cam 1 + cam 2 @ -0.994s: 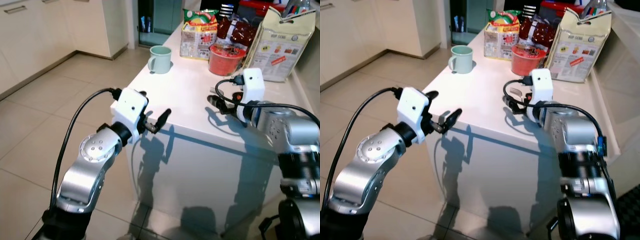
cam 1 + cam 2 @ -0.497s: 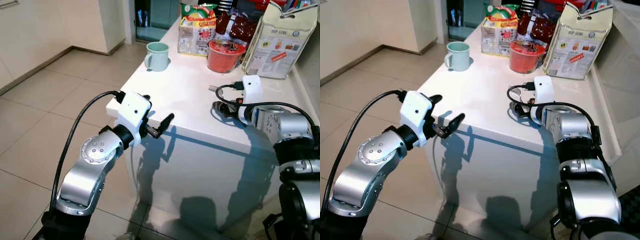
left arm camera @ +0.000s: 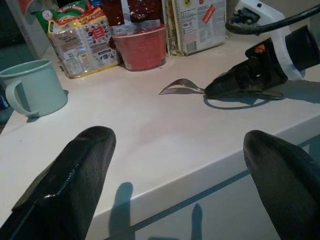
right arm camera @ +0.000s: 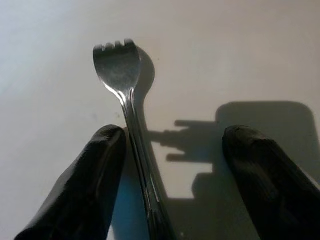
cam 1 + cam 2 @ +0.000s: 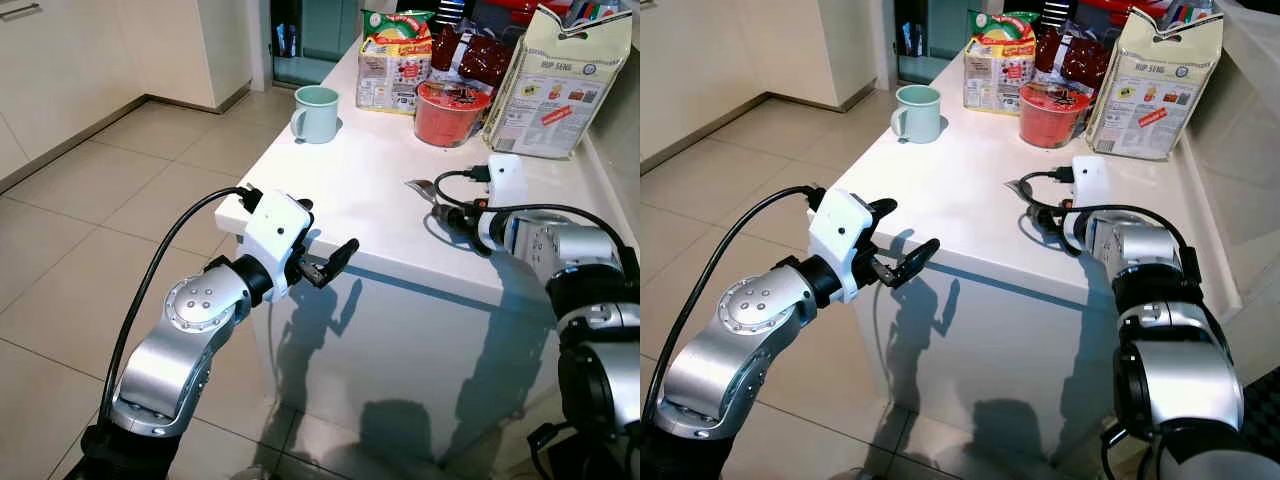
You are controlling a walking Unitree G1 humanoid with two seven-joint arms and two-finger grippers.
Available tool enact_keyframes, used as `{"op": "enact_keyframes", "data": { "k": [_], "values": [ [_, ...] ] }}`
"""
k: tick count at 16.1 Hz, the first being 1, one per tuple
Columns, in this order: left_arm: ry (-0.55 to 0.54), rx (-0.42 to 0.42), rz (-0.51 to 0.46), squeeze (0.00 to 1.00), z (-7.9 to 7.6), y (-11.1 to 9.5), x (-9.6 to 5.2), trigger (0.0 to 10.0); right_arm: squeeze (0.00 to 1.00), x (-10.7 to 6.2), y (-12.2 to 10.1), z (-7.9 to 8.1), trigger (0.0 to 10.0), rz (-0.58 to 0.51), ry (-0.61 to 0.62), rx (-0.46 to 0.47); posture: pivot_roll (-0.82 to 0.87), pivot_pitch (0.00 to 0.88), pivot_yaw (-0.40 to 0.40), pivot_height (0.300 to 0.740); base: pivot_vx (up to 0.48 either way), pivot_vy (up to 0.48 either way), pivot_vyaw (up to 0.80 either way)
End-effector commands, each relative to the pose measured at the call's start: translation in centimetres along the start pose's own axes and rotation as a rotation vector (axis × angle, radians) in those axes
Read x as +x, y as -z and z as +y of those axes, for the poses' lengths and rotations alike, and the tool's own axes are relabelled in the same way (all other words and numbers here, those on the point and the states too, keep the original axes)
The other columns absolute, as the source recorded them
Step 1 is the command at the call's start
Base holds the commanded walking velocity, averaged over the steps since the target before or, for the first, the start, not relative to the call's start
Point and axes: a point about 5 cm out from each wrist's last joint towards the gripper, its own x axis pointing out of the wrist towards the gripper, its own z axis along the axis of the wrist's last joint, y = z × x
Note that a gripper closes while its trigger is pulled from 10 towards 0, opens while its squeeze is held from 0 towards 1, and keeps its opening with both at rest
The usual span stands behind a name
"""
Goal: Setting the table
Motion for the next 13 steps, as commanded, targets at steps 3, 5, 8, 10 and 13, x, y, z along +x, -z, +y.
{"op": "enact_keyframes", "data": {
  "k": [3,5,8,10,13],
  "values": [
    [0.016,0.005,0.0,0.0,-0.12,-0.22,0.02,10.0,0.0,-0.27,-0.89,-0.64,0.0,-0.022,0.007,-0.007,-0.02,0.0,-0.026,0.74,0.0,0.0,0.0],
    [0.016,0.007,0.0,0.0,-0.09,-0.23,0.04,10.0,0.0,-0.24,-1.01,-0.8,0.0,-0.027,0.008,-0.007,-0.02,0.0,-0.026,0.74,0.0,0.0,0.0],
    [0.01,0.013,-0.003,0.0,0.05,-0.27,0.07,10.0,0.0,-0.22,-1.18,-0.91,0.0,-0.036,0.01,-0.004,-0.02,0.0,-0.024,0.74,0.0,0.0,0.0],
    [0.008,0.015,-0.005,0.0,0.11,-0.3,0.12,10.0,0.0,-0.21,-1.35,-0.89,0.0,-0.043,0.007,-0.002,-0.02,0.0,-0.023,0.74,0.0,0.0,0.0],
    [0.008,0.016,-0.006,0.0,0.14,-0.33,0.21,10.0,0.0,-0.24,-1.4,-1.06,0.0,-0.046,0.007,-0.001,-0.03,0.0,-0.021,0.74,0.0,0.0,0.0]
  ]
}}
